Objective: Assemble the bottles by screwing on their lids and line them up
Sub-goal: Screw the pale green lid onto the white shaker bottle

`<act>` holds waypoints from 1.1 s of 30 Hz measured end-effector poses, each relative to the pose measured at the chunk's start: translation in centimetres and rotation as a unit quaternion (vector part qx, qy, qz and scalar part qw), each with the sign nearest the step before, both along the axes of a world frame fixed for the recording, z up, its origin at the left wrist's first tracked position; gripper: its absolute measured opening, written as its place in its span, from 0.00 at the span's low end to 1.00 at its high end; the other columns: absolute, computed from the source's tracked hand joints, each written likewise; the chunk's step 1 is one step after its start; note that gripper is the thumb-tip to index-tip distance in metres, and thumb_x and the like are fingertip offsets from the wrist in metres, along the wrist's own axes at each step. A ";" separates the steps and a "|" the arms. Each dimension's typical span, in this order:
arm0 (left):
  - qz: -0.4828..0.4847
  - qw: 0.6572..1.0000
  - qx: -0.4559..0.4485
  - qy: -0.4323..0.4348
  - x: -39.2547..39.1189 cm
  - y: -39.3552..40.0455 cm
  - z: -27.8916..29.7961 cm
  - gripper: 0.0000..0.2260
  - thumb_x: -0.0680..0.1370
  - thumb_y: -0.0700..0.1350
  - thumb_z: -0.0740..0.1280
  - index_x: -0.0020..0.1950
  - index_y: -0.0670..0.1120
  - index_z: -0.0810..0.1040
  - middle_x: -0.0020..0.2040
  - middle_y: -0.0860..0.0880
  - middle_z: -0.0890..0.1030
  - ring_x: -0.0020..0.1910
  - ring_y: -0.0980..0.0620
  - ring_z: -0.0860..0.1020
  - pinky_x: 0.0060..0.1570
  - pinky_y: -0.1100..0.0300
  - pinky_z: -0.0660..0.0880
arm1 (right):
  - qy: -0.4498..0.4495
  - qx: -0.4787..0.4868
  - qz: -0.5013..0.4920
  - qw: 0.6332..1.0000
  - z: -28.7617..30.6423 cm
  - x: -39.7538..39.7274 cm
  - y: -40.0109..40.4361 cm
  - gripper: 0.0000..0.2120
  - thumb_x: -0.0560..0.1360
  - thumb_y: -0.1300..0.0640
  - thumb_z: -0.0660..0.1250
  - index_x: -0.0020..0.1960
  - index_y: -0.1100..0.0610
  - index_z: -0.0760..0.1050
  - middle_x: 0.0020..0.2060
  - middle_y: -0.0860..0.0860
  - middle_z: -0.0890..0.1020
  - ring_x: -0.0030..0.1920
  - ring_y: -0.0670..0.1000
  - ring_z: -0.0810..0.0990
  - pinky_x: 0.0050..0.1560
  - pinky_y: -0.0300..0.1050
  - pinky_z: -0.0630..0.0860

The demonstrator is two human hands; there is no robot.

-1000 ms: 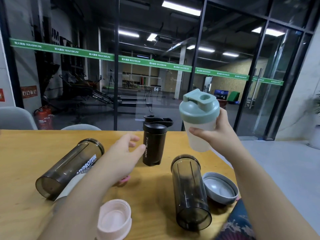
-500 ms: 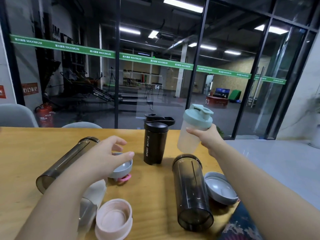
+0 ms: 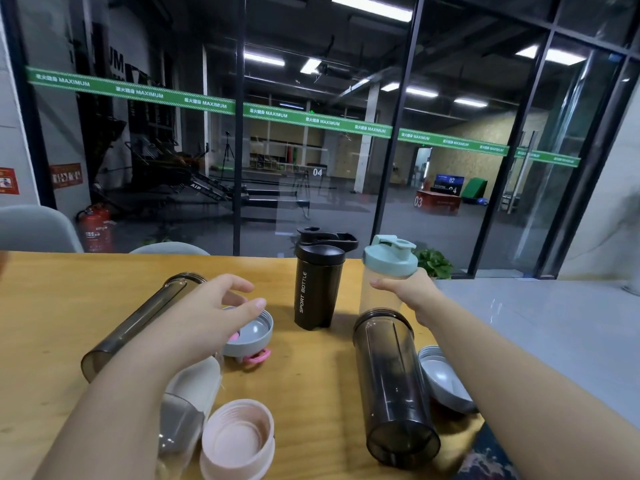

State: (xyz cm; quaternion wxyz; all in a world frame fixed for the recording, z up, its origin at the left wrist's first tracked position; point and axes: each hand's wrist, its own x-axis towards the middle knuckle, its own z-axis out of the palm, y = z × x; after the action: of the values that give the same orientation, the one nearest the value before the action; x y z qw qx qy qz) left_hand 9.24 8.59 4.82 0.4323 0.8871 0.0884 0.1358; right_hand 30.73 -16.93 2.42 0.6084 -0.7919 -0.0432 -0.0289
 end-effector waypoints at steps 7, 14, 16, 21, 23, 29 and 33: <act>-0.002 1.000 0.001 0.000 0.0 0.0 0.0 0.15 0.77 0.55 0.65 0.62 0.53 0.73 0.53 0.56 0.78 0.47 0.56 0.79 0.48 0.59 0.76 | 0.008 -0.019 -0.008 1.000 -0.6 0.0 0.1 0.35 0.63 0.56 0.80 0.64 0.58 0.69 0.54 0.54 0.78 0.54 0.52 0.75 0.49 0.46 0.69; -0.007 1.000 -0.001 0.008 -0.1 0.0 0.1 0.15 0.77 0.55 0.65 0.62 0.53 0.73 0.52 0.56 0.78 0.48 0.56 0.79 0.50 0.57 0.76 | -0.008 -0.032 -0.004 0.999 -0.8 -0.5 0.1 0.34 0.64 0.57 0.79 0.65 0.59 0.68 0.52 0.52 0.78 0.52 0.50 0.75 0.49 0.45 0.71; -0.011 1.000 -0.001 0.016 -0.1 0.0 0.0 0.14 0.77 0.55 0.66 0.61 0.54 0.73 0.53 0.55 0.79 0.49 0.54 0.80 0.53 0.55 0.76 | -0.007 -0.037 -0.005 0.999 -0.8 -0.7 0.2 0.35 0.64 0.57 0.79 0.66 0.59 0.66 0.51 0.51 0.76 0.52 0.50 0.74 0.50 0.45 0.71; -0.036 0.998 0.014 0.054 0.0 -0.6 -0.1 0.17 0.76 0.55 0.67 0.63 0.55 0.71 0.58 0.55 0.78 0.56 0.53 0.77 0.51 0.57 0.75 | -0.004 -0.042 0.006 0.999 -0.6 -1.5 0.0 0.32 0.67 0.58 0.77 0.65 0.59 0.65 0.49 0.50 0.75 0.53 0.50 0.71 0.52 0.45 0.69; -0.046 0.997 0.021 0.062 0.0 -0.9 -0.1 0.18 0.76 0.55 0.68 0.63 0.54 0.71 0.58 0.54 0.77 0.56 0.53 0.76 0.46 0.61 0.74 | 0.002 -0.043 0.013 0.999 -0.3 -2.0 0.0 0.27 0.69 0.58 0.76 0.62 0.57 0.66 0.44 0.46 0.73 0.53 0.50 0.71 0.52 0.44 0.68; -0.052 0.997 0.028 0.056 -0.4 -0.7 0.3 0.17 0.75 0.55 0.68 0.63 0.54 0.71 0.58 0.55 0.78 0.55 0.53 0.77 0.49 0.58 0.76 | 0.040 -0.028 0.031 0.998 0.6 -3.1 -0.2 0.28 0.71 0.54 0.73 0.67 0.58 0.67 0.53 0.51 0.72 0.54 0.50 0.68 0.55 0.45 0.65; -0.048 0.997 0.037 0.048 -0.7 -0.7 0.6 0.18 0.76 0.55 0.67 0.64 0.54 0.70 0.59 0.54 0.78 0.56 0.52 0.77 0.51 0.55 0.77 | 0.049 -0.039 0.008 0.998 0.9 -4.0 -1.3 0.39 0.70 0.49 0.74 0.73 0.61 0.58 0.59 0.53 0.70 0.60 0.52 0.69 0.61 0.48 0.67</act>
State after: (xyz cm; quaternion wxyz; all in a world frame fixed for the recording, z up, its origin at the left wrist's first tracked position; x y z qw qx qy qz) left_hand 8.56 7.84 5.37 0.4001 0.9113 0.0615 0.0757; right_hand 26.78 -18.25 3.33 0.5785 -0.8153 -0.0211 0.0166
